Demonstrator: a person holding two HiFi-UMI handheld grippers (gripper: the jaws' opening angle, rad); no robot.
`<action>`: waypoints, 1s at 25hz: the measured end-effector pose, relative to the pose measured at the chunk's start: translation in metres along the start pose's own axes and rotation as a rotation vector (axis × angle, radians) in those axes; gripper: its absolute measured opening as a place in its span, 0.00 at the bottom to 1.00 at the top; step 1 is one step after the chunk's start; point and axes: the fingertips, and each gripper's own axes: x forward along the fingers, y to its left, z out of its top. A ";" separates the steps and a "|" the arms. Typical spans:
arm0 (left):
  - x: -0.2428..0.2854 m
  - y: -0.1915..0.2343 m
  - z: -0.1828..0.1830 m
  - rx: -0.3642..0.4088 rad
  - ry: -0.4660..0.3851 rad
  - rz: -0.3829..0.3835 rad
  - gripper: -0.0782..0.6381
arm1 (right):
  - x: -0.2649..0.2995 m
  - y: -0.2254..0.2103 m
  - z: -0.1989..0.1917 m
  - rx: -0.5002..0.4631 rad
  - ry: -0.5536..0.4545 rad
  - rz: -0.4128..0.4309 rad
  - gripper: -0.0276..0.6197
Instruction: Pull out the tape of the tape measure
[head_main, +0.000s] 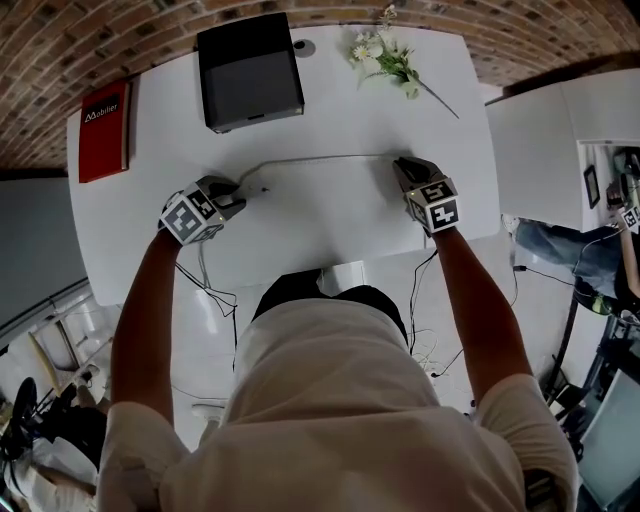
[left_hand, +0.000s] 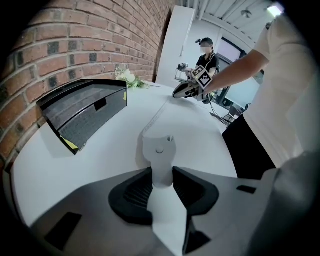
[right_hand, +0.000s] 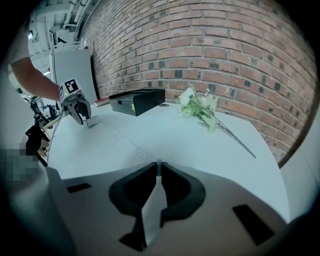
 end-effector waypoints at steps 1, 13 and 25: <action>0.001 0.000 -0.001 -0.003 0.001 0.005 0.28 | 0.000 0.001 -0.002 0.001 0.008 0.002 0.10; -0.008 0.003 -0.006 -0.047 -0.011 0.084 0.36 | -0.012 0.001 -0.005 0.019 0.012 -0.004 0.12; -0.033 -0.022 0.013 -0.134 -0.113 0.201 0.36 | -0.056 0.012 -0.004 0.005 -0.062 0.007 0.12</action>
